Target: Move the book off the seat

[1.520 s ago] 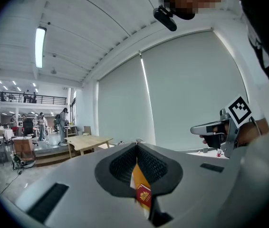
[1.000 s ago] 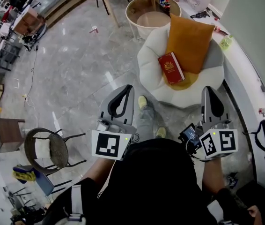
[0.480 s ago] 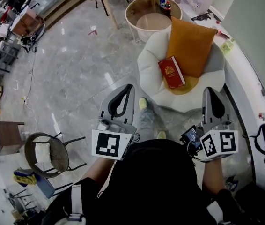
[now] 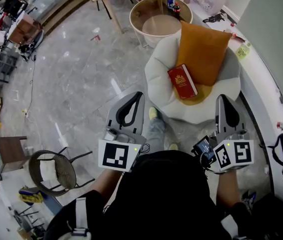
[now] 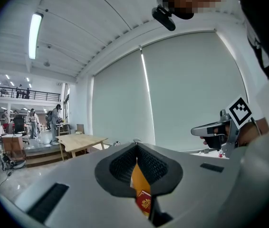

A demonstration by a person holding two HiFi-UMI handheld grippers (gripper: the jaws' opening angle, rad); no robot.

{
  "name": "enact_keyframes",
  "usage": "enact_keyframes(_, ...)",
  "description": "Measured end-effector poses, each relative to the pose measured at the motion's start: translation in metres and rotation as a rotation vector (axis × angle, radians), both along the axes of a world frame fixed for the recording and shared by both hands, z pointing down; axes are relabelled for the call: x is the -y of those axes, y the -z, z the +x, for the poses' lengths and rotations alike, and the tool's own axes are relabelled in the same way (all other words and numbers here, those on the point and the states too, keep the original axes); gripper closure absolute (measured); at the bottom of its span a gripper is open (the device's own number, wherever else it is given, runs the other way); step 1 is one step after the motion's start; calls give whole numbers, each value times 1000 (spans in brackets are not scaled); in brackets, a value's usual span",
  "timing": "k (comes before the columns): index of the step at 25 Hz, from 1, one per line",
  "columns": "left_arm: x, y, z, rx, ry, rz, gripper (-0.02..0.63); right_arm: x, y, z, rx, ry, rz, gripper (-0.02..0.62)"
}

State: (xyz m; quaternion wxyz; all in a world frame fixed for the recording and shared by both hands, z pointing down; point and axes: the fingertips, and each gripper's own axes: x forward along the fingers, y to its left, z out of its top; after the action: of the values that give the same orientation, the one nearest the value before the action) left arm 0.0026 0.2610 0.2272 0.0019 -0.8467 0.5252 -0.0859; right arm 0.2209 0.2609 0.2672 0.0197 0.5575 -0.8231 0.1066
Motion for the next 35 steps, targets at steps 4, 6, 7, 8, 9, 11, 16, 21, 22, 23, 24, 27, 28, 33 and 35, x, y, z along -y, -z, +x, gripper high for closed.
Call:
enact_keyframes(4,25,-6,-6,3,-1,-24,594,26,-3,-6,-5,2,-15,581)
enact_keyframes(6,37,-10,-12,0,1,-35,594,39,-4,-12,-12,3,-21,581)
enact_keyframes(7,43,-11,-14,-1,1,-40,594,45,-6,-14,-15,1,-25,581)
enact_keyframes(8,49,-13,-17,-2,0,-44,594,51,-7,-16,-15,-3,-28,581)
enact_keyframes(9,56,-14,-19,-3,-2,-46,594,58,-8,-18,-15,-7,-32,581)
enact_keyframes(11,69,-15,-23,-4,-6,-50,594,70,-10,-20,-20,-15,-42,581)
enact_keyframes(16,108,-20,-37,-3,-27,-59,594,103,-14,-28,-38,-32,-63,581)
enact_keyframes(21,142,-25,-41,-16,-59,-70,594,129,-11,-36,-68,-63,-85,581)
enact_keyframes(22,149,-25,-42,-20,-65,-71,594,133,-15,-36,-75,-61,-83,581)
enact_keyframes(23,155,-25,-43,-22,-70,-73,594,138,-16,-36,-79,-63,-83,581)
enact_keyframes(24,162,-26,-44,-23,-76,-76,594,143,-17,-38,-80,-67,-85,581)
enact_keyframes(27,181,-29,-49,-27,-89,-81,594,159,-18,-42,-86,-82,-92,581)
enact_keyframes(28,187,-30,-50,-29,-93,-83,594,164,-18,-44,-88,-86,-94,581)
enact_keyframes(33,212,-33,-62,-33,-111,-94,594,185,-19,-55,-99,-101,-109,581)
enact_keyframes(35,221,-34,-66,-36,-116,-96,594,192,-20,-58,-102,-106,-113,581)
